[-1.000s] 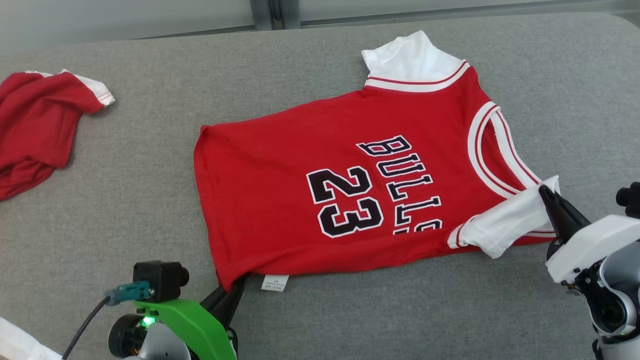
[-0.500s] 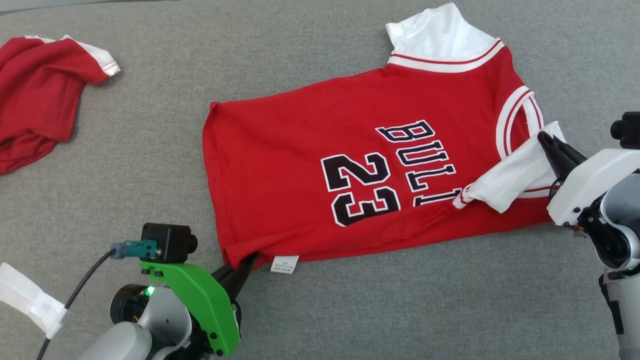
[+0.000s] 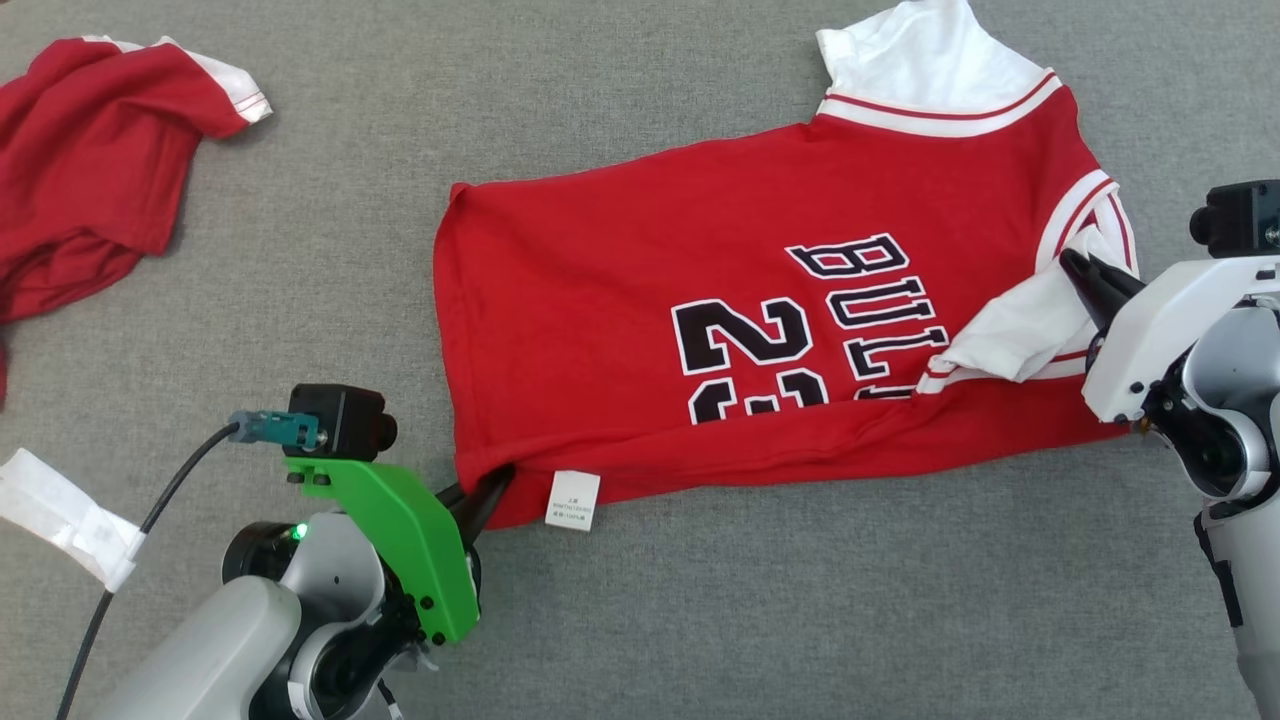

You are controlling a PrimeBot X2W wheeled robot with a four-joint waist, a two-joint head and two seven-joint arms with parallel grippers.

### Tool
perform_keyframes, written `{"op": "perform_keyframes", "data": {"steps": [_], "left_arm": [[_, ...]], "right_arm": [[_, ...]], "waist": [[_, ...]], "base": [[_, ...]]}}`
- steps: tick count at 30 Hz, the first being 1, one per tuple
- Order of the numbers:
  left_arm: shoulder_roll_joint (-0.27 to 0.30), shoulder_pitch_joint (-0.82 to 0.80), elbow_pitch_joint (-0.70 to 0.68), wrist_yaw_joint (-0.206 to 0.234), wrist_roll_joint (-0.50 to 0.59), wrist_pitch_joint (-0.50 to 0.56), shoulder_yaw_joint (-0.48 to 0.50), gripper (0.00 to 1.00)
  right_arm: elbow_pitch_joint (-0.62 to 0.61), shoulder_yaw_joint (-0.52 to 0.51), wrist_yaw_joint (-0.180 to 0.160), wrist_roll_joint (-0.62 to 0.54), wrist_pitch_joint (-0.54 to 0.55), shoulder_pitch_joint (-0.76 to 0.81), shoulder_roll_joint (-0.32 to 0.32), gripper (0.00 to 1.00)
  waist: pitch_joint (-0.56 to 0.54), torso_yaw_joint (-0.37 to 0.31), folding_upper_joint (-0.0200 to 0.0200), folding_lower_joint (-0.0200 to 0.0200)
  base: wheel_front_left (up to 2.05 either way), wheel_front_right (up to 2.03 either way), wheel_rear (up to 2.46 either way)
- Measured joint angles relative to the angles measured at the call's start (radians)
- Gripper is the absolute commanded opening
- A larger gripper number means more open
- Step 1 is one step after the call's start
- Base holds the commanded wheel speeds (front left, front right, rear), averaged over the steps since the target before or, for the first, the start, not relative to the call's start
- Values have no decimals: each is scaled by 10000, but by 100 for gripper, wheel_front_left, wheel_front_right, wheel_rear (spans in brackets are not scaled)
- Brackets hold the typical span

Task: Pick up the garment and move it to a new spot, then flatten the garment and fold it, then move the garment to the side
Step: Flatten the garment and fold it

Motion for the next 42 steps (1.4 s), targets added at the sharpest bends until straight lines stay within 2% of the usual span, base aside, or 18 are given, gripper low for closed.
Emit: {"op": "perform_keyframes", "data": {"steps": [1, 2, 3, 11, 16, 21, 23, 26, 30, 42], "left_arm": [[-59, -40, 98, 29, -59, 35, 12, 21], [-109, -54, 174, 79, -92, 29, 42, 81], [-165, -64, 272, 138, -107, 15, 82, 100], [-199, -42, 522, 466, -278, -560, 709, 100], [-42, 719, -182, 608, -314, -1106, 988, 100], [184, 1997, -1193, 855, -353, -1394, 859, 100], [355, 2254, -1206, 995, -207, -1488, 796, 100], [324, 2308, -1001, 1026, -52, -1597, 644, 100], [255, 2057, -472, 1037, 414, -1597, 339, 100], [-234, 1484, 508, 658, 314, -1647, 318, 100]], "right_arm": [[19, 96, -2, 4, -2, -43, -23, 4], [17, 205, 0, 21, -23, -71, -59, 55], [12, 309, 0, 59, -125, -124, -84, 100], [-59, 408, 0, 219, -1599, -388, -502, 100], [-625, 322, 0, 558, -2132, 267, -955, 100], [-1461, 355, 0, 688, -1705, 1740, -1762, 100], [-1651, 307, 0, 619, -1377, 2266, -2029, 100], [-1726, 291, 4, 428, -851, 2737, -2314, 100], [-1682, 267, 2, 242, -387, 2854, -2393, 100], [-1170, 313, 2, 8, 52, 2499, -2385, 100]], "waist": [[17, -9, 0, 0], [27, -21, 0, 0], [41, -38, 0, 0], [89, -183, 0, 0], [-81, -246, 0, 0], [-312, -359, 0, 0], [-286, -399, 0, 0], [-118, -433, 0, 0], [135, -454, 0, 0], [519, -317, 0, 0]], "base": [[0, 0, 0], [0, 0, 0], [0, 0, 0], [0, 0, 0], [0, 0, 0], [0, 0, 0], [0, 0, 0], [0, 0, 0], [0, 0, 0], [0, 0, 0]]}}
